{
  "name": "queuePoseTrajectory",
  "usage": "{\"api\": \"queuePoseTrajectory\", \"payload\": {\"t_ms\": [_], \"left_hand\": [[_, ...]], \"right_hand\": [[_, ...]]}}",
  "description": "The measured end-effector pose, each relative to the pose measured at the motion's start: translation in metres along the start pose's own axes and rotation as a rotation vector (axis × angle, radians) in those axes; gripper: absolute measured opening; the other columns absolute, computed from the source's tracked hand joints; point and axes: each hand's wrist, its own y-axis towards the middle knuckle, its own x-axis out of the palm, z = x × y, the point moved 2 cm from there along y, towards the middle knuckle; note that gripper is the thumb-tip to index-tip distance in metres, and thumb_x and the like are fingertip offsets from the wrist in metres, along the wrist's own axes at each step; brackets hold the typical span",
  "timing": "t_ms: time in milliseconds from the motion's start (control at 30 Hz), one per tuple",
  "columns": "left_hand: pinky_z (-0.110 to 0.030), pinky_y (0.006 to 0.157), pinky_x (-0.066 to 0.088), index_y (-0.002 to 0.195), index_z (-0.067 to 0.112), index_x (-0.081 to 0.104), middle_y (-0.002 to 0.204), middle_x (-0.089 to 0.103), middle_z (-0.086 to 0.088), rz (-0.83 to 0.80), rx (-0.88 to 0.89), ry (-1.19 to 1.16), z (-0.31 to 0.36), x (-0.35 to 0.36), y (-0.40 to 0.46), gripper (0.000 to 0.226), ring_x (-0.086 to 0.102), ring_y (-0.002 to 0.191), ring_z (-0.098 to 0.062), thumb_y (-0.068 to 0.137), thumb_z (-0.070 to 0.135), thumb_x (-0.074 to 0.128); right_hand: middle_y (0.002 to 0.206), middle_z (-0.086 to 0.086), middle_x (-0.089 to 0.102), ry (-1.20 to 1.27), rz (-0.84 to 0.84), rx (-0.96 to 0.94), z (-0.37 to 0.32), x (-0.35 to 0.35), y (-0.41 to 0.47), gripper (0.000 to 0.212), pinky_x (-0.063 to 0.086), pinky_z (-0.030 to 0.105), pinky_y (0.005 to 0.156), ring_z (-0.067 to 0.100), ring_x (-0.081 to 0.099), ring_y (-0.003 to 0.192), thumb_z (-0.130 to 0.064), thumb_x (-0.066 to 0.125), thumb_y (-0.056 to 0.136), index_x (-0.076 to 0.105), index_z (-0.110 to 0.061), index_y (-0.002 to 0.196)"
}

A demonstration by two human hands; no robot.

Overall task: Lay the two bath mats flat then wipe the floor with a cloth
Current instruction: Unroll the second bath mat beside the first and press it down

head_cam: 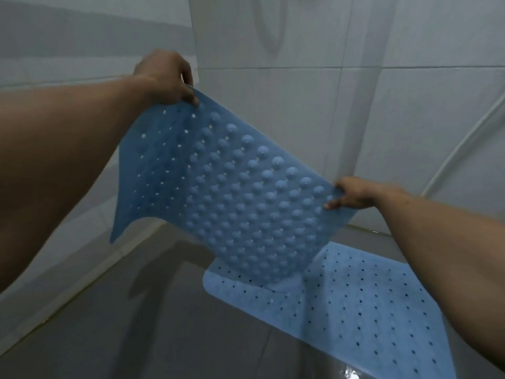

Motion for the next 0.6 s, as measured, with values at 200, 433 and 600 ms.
{"api": "queuePoseTrajectory", "payload": {"t_ms": [200, 433, 600], "left_hand": [[-0.038, 0.079, 0.048, 0.087, 0.015, 0.071, 0.098, 0.067, -0.013, -0.018, -0.028, 0.026, -0.065, 0.016, -0.016, 0.034, 0.058, 0.092, -0.032, 0.064, 0.032, 0.089], [-0.035, 0.077, 0.045, 0.085, 0.019, 0.069, 0.098, 0.063, -0.011, -0.077, 0.019, -0.031, -0.099, 0.019, -0.026, 0.031, 0.059, 0.098, -0.034, 0.065, 0.033, 0.088], [-0.034, 0.077, 0.049, 0.087, 0.016, 0.070, 0.095, 0.064, -0.011, -0.179, 0.112, -0.120, -0.088, 0.035, -0.037, 0.030, 0.058, 0.086, -0.029, 0.067, 0.029, 0.088]], "right_hand": [[0.133, 0.013, 0.061, -0.058, 0.138, 0.016, -0.043, 0.021, -0.010, 0.048, 0.045, 0.039, 0.097, 0.032, 0.058, 0.119, -0.047, 0.065, 0.090, 0.057, -0.018, 0.128], [0.119, 0.019, 0.064, -0.169, 0.360, 0.105, -0.099, -0.023, -0.045, 0.048, 0.049, 0.043, 0.090, 0.036, 0.060, 0.109, -0.052, 0.067, 0.087, 0.059, -0.016, 0.120], [0.128, 0.017, 0.062, -0.243, 0.330, 0.189, -0.119, -0.043, -0.079, 0.059, 0.047, 0.041, 0.096, 0.035, 0.057, 0.119, -0.054, 0.070, 0.084, 0.059, -0.020, 0.131]]}}
